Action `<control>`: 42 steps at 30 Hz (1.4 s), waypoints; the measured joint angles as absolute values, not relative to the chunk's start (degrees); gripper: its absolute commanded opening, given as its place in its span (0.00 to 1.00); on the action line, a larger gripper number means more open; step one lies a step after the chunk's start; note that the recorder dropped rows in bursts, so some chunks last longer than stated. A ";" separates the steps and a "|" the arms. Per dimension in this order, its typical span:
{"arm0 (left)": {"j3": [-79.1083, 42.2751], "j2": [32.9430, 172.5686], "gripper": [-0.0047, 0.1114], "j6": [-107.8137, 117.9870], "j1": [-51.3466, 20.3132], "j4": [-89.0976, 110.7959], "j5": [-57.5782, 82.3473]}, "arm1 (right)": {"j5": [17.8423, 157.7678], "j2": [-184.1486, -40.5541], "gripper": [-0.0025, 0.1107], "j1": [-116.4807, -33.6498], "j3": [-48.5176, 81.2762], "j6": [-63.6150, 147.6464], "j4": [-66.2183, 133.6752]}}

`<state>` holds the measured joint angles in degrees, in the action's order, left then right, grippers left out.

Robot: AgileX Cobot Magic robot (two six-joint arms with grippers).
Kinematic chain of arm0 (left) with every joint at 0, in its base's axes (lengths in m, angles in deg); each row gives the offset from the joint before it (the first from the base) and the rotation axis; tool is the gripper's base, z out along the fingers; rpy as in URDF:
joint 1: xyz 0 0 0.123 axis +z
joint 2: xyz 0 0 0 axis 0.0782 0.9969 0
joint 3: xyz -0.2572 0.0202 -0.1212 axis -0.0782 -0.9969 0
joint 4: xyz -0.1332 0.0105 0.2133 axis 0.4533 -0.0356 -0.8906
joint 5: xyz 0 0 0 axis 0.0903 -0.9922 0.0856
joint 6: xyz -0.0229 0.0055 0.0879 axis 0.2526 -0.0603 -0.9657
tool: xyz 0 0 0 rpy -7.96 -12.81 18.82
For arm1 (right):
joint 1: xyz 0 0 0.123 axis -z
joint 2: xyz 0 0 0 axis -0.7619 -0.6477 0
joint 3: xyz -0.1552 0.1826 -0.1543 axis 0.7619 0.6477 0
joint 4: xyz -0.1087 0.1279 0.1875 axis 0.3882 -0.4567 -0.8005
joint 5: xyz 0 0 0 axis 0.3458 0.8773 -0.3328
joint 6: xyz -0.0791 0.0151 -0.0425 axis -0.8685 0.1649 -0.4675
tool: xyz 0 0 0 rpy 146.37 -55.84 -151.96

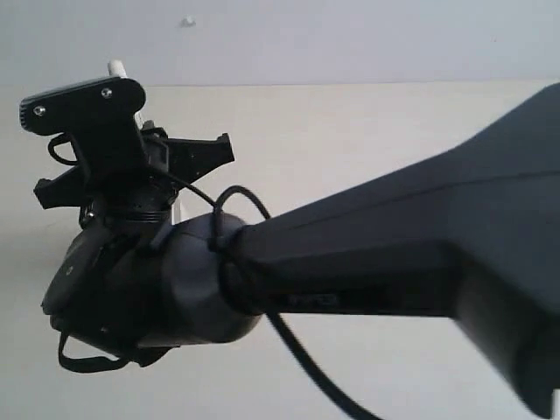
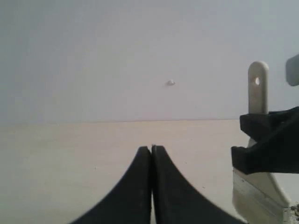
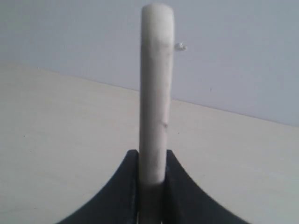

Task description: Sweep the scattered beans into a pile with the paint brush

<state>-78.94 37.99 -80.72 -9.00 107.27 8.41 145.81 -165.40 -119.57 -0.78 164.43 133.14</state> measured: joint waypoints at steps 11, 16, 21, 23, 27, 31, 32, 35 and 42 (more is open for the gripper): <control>-78.94 37.99 0.04 -80.72 -9.00 107.27 8.30 | 146.03 -171.04 0.02 -120.39 -7.35 164.43 132.17; -78.94 37.99 0.04 -80.72 -9.00 107.27 8.30 | 148.17 -171.59 0.02 -120.39 -7.39 164.43 128.10; -78.94 37.99 0.04 -80.72 -9.00 107.27 8.30 | 149.98 -171.59 0.02 -119.91 -7.39 162.01 124.33; -78.94 37.99 0.04 -80.72 -9.00 107.27 8.30 | 151.49 -171.59 0.02 -119.69 -7.39 161.61 122.39; -78.94 37.99 0.04 -80.72 -9.00 107.27 8.18 | 154.11 -171.59 0.02 -119.24 -7.39 160.00 119.66; -78.94 37.99 0.04 -80.72 -9.00 107.27 8.18 | 156.27 -171.59 0.02 -118.64 -7.39 157.11 118.51; -78.94 37.99 0.04 -80.72 -9.00 107.27 8.18 | 156.39 -171.59 0.02 -118.55 -7.39 156.52 118.42; -78.94 37.99 0.04 -80.72 -9.00 107.27 8.18 | 156.49 -171.59 0.02 -118.12 -7.39 155.66 118.19; -78.94 37.99 0.04 -80.72 -9.00 107.27 8.18 | 156.61 -171.29 0.02 -117.94 -7.39 154.72 120.30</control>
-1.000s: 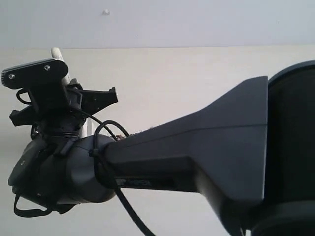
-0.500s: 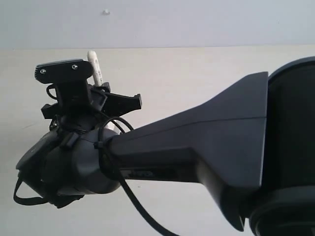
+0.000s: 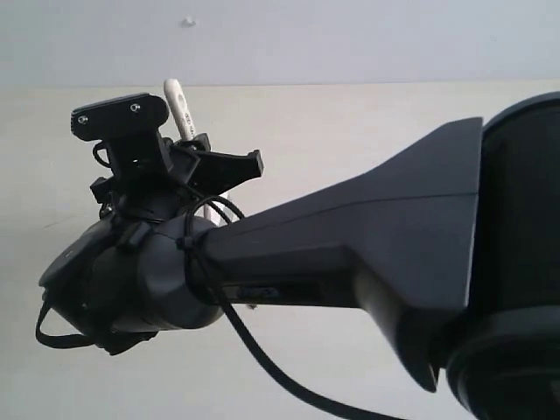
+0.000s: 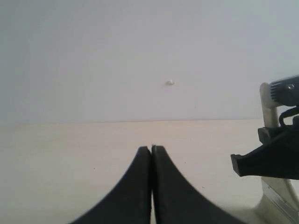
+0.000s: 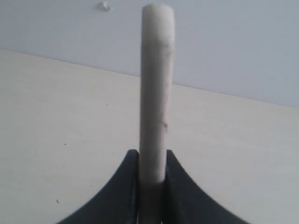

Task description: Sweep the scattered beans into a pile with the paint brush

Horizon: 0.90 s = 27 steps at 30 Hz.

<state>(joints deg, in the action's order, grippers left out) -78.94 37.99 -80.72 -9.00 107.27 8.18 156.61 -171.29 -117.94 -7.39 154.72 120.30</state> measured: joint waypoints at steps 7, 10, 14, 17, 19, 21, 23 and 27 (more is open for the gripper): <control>-78.94 37.99 0.04 -80.72 -9.00 107.27 8.18 | 153.70 -166.50 0.02 -118.79 -7.39 150.75 121.22; -78.94 37.99 0.04 -80.72 -9.00 107.27 8.18 | 143.51 -164.12 0.02 -118.85 -7.39 147.38 121.03; -78.94 37.99 0.04 -80.72 -9.00 107.27 8.18 | 132.03 -161.51 0.02 -118.95 -7.28 142.78 120.87; -78.94 37.99 0.04 -80.72 -9.00 107.27 8.18 | 128.74 -157.80 0.02 -119.08 -4.36 141.84 122.90; -78.94 37.99 0.04 -80.72 -9.00 107.27 8.18 | 128.65 -154.66 0.02 -119.13 -0.82 143.36 125.75; -78.94 37.99 0.04 -80.72 -9.00 107.27 8.18 | 128.65 -150.99 0.02 -119.13 3.92 146.34 129.50; -78.94 37.99 0.04 -80.72 -9.00 107.27 8.18 | 127.88 -146.53 0.02 -118.76 9.50 149.10 131.33; -78.94 37.99 0.04 -80.72 -9.00 107.27 8.18 | 124.57 -138.46 0.02 -116.87 18.91 150.33 132.20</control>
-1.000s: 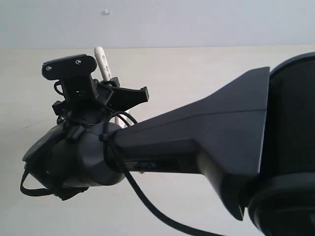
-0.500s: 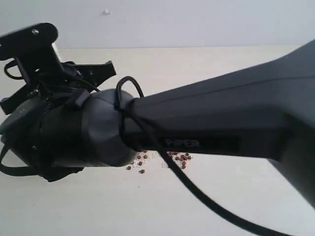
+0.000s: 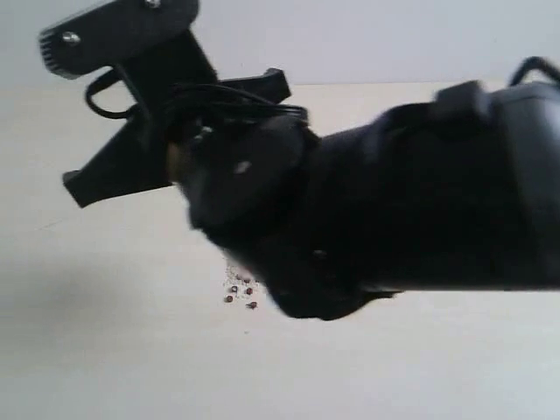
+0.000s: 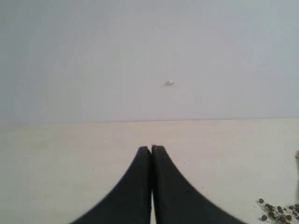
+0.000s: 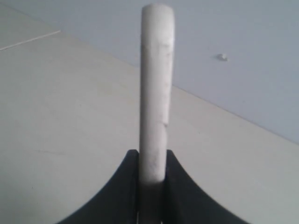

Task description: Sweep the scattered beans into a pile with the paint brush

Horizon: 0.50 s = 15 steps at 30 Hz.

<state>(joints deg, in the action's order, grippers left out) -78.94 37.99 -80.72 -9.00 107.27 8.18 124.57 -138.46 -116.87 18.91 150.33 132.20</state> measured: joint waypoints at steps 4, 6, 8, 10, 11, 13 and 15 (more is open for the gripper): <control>-78.94 37.99 0.04 -80.76 -9.00 107.27 8.07 | 121.00 -133.14 0.02 -114.16 26.03 150.23 132.44; -78.94 37.99 0.04 -80.76 -9.00 107.27 8.07 | 118.08 -130.65 0.02 -112.77 28.12 149.66 132.32; -78.94 37.99 0.04 -80.76 -9.00 107.27 8.07 | 115.29 -128.16 0.02 -111.86 28.58 146.00 132.32; -78.94 37.99 0.04 -80.76 -9.00 107.27 8.07 | 112.56 -125.66 0.02 -111.23 28.58 139.77 132.43; -78.94 37.99 0.04 -80.76 -9.00 107.27 8.07 | 110.56 -124.11 0.02 -110.54 28.58 135.27 132.53; -78.94 37.99 0.04 -80.76 -9.00 107.27 8.07 | 105.88 -121.27 0.02 -108.85 28.58 127.58 132.53; -78.94 37.99 0.04 -80.76 -9.00 107.27 8.07 | 98.11 -118.16 0.02 -105.80 28.58 118.98 132.53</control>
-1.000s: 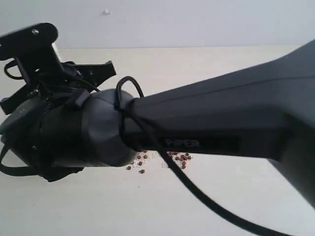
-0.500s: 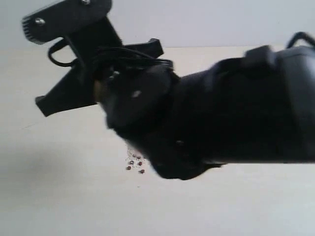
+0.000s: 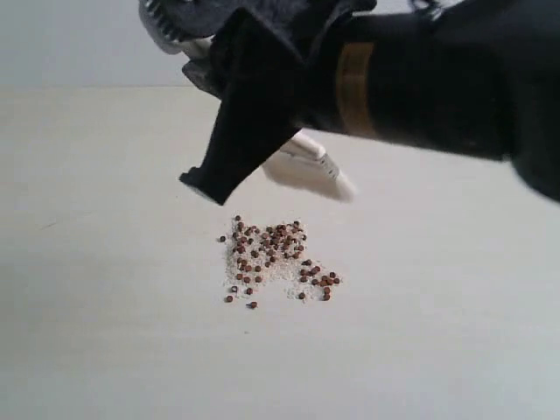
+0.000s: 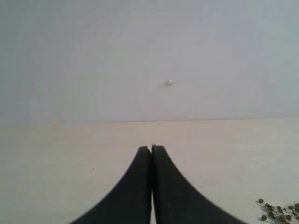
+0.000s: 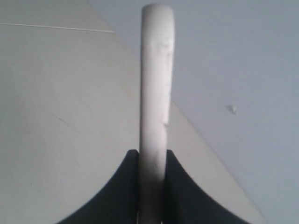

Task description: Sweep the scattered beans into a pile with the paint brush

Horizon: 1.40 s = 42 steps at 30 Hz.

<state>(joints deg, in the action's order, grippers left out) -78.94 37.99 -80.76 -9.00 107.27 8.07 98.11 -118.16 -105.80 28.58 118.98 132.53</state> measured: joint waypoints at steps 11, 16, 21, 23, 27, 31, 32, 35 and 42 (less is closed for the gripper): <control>-78.94 37.99 0.04 -80.76 -9.00 107.27 8.07 | 45.40 -114.81 0.02 -78.94 28.58 95.88 131.73; -78.94 37.99 0.04 -80.76 -9.00 107.27 8.07 | 25.28 -122.30 0.02 -68.58 28.58 90.95 122.71; -78.94 37.99 0.04 -80.76 -9.00 107.27 8.07 | 19.35 -129.12 0.02 -66.90 28.58 93.56 114.59; -78.94 37.99 0.04 -80.76 -9.00 107.27 7.95 | 19.20 -131.45 0.02 -67.76 28.58 95.21 112.86; -78.94 37.99 0.04 -80.76 -9.00 107.27 7.84 | 19.11 -136.09 0.02 -73.10 28.58 95.86 110.50; -78.94 37.99 0.04 -80.76 -9.00 107.27 7.84 | 18.49 -139.38 0.02 -77.70 29.18 92.13 108.39; -78.94 37.99 0.04 -80.76 -9.00 107.27 7.84 | 18.23 -141.09 0.02 -78.79 31.04 88.82 106.02; -78.94 37.99 0.04 -80.76 -9.00 107.27 7.84 | 18.34 -145.38 0.02 -78.91 36.85 82.37 101.23; -78.94 37.99 0.04 -80.76 -9.00 107.27 7.84 | 18.55 -153.19 0.02 -78.91 37.97 76.31 98.85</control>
